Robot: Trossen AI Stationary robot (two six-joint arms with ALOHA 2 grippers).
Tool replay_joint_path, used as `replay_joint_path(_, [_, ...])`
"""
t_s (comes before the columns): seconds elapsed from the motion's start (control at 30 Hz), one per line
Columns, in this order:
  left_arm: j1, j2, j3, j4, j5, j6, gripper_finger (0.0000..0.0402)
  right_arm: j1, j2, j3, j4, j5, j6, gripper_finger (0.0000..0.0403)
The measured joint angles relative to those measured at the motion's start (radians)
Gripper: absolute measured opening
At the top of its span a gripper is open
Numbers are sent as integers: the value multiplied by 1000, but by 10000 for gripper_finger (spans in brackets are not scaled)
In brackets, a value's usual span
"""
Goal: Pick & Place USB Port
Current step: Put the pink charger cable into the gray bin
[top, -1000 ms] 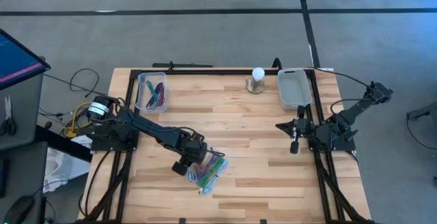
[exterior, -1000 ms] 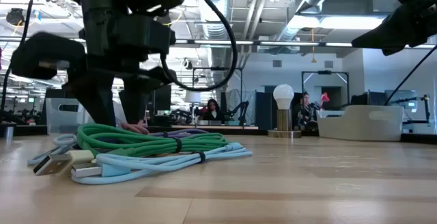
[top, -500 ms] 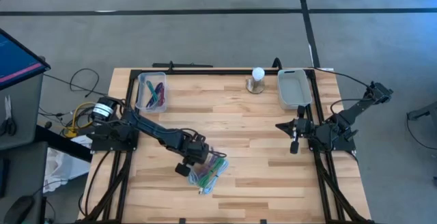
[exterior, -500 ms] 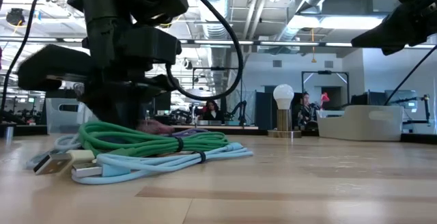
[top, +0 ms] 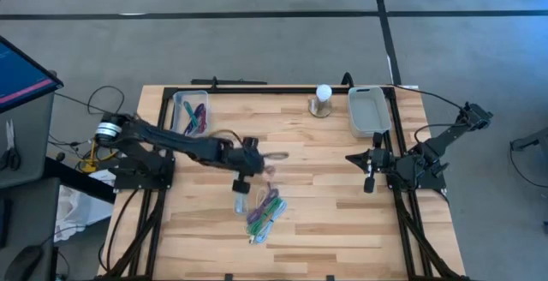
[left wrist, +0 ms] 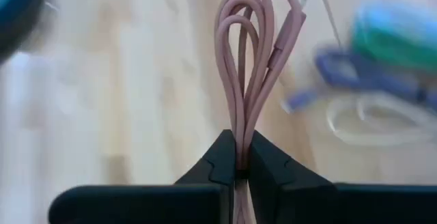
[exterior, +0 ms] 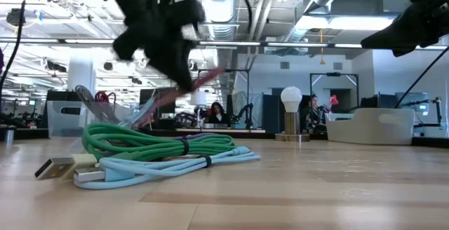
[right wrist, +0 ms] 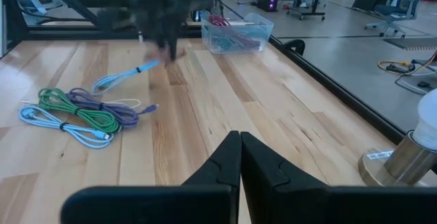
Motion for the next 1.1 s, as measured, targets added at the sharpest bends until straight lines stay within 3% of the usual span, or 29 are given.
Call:
replay_joint_path(0.3, [72,-230,0,228,35,8,17,0,0,0,0,3,0,1])
replay_joint_path(0.4, [71,-256,1,369,95,8,17,-7,0,0,0,3,0,1])
replay_joint_path(0.53, [71,-242,2,545,218,7,17,-55,8,0,24,14,0,1])
replay_joint_path(0.67, [70,-206,3,610,244,8,17,-113,20,0,125,36,-2,11])
replay_joint_path(0.77, [72,-177,2,660,253,8,17,-143,19,0,205,32,-21,31])
replay_joint_path(0.87, [94,-146,1,719,349,8,17,-160,44,1,256,29,-34,61])
replay_joint_path(0.97, [137,-115,1,756,422,4,17,-174,95,1,304,26,-39,89])
replay_joint_path(1.1, [182,-86,1,768,436,1,17,-187,200,1,457,0,-134,112])
